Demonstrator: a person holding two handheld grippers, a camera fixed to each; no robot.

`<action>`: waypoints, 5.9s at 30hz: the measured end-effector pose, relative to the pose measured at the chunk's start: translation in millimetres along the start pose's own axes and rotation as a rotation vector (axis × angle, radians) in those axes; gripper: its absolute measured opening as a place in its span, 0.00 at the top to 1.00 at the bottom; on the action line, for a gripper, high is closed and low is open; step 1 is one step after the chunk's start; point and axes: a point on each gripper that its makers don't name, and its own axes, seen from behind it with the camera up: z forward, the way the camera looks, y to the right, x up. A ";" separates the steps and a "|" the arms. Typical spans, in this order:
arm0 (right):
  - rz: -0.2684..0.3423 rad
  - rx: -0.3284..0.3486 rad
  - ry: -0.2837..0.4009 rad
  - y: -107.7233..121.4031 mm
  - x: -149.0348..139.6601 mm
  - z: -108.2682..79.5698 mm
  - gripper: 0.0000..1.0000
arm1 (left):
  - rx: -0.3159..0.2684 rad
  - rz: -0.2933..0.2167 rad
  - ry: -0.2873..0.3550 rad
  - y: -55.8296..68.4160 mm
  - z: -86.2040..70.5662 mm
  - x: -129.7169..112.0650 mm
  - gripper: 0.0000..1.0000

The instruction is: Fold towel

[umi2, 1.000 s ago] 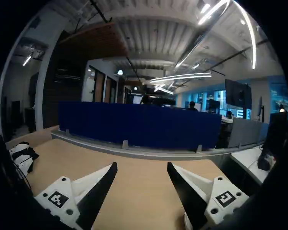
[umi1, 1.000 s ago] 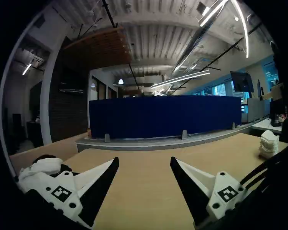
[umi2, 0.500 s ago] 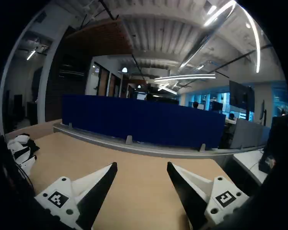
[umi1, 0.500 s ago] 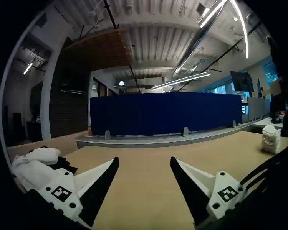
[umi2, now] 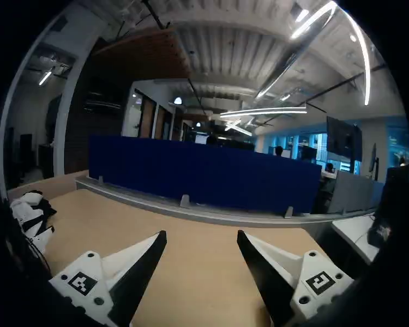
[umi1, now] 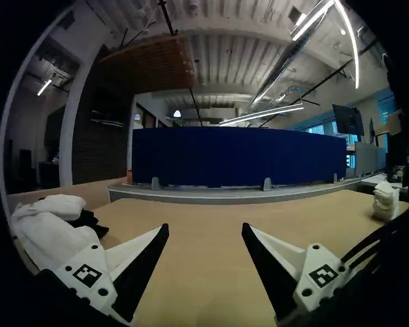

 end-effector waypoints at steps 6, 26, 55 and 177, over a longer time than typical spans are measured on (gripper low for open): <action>-0.008 -0.002 0.006 -0.6 5.1 1.6 0.00 | -0.005 0.014 -0.011 3.4 0.9 -4.3 0.00; 0.038 -0.016 0.070 27.3 29.5 -4.6 0.00 | -0.011 0.016 -0.013 6.3 0.9 -3.3 0.00; 0.164 -0.089 0.106 91.8 -43.4 -3.9 0.00 | -0.011 0.018 -0.012 5.1 3.4 -4.9 0.00; 0.139 -0.121 0.124 90.4 -166.9 -5.3 0.00 | -0.011 0.017 -0.013 6.9 4.0 -4.4 0.00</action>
